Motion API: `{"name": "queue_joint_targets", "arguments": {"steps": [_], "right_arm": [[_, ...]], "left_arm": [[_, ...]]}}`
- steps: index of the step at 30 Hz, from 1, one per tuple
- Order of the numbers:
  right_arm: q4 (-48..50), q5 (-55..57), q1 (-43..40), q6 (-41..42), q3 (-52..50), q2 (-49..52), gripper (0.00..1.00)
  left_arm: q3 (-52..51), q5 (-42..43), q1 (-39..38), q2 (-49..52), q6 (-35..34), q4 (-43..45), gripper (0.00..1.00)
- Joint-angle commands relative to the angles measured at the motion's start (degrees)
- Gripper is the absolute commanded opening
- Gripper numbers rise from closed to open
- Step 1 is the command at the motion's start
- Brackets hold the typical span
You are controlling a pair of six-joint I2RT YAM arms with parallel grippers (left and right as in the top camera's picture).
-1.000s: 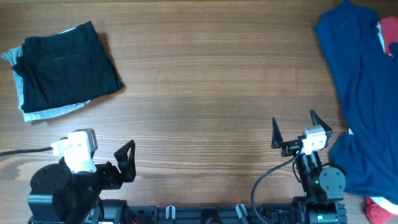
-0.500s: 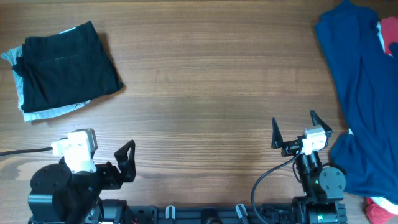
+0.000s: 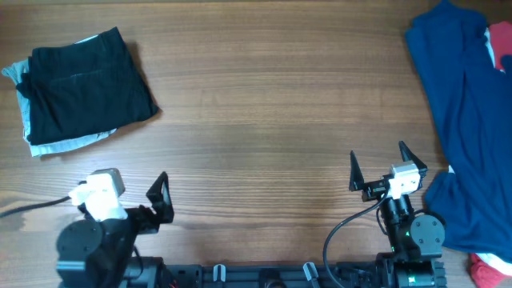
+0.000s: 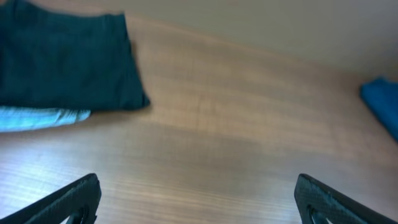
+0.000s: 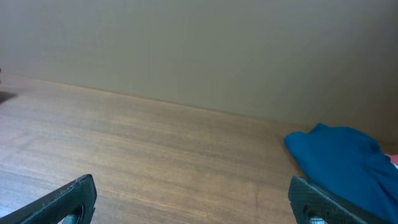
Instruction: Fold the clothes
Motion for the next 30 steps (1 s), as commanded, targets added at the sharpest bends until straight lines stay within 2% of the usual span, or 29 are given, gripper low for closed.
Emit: {"name": "queue_joint_targets", "arguments": {"steps": [1, 3, 7, 13, 16, 20, 30], "right_arm": [[0.2, -0.8, -0.3, -0.3, 0.0, -0.6, 1.00], [0.2, -0.8, -0.3, -0.3, 0.0, -0.6, 1.00], [0.2, -0.8, -0.3, -0.3, 0.0, -0.6, 1.00], [0.2, -0.8, -0.3, -0.3, 0.0, -0.6, 1.00], [0.2, -0.8, -0.3, -0.3, 0.0, -0.6, 1.00], [0.2, -0.8, -0.3, -0.3, 0.0, -0.6, 1.00], [0.2, -0.8, -0.3, -0.3, 0.0, -0.6, 1.00]], "left_arm": [[-12.8, 1.3, 0.2, -7.4, -0.8, 6.4, 1.00], [-18.6, 2.7, 0.2, -10.2, -0.8, 10.5, 1.00], [-30.4, 3.8, 0.2, -15.5, -1.0, 27.2, 1.00], [-38.1, 1.3, 0.1, -15.5, -0.7, 47.6, 1.00], [-41.6, -0.2, 0.1, -15.5, -0.3, 53.8, 1.00], [-42.1, -0.9, -0.9, -15.5, 0.8, 47.7, 1.00], [-42.1, -0.8, -2.1, -15.5, 0.7, 47.8, 1.00]]}}
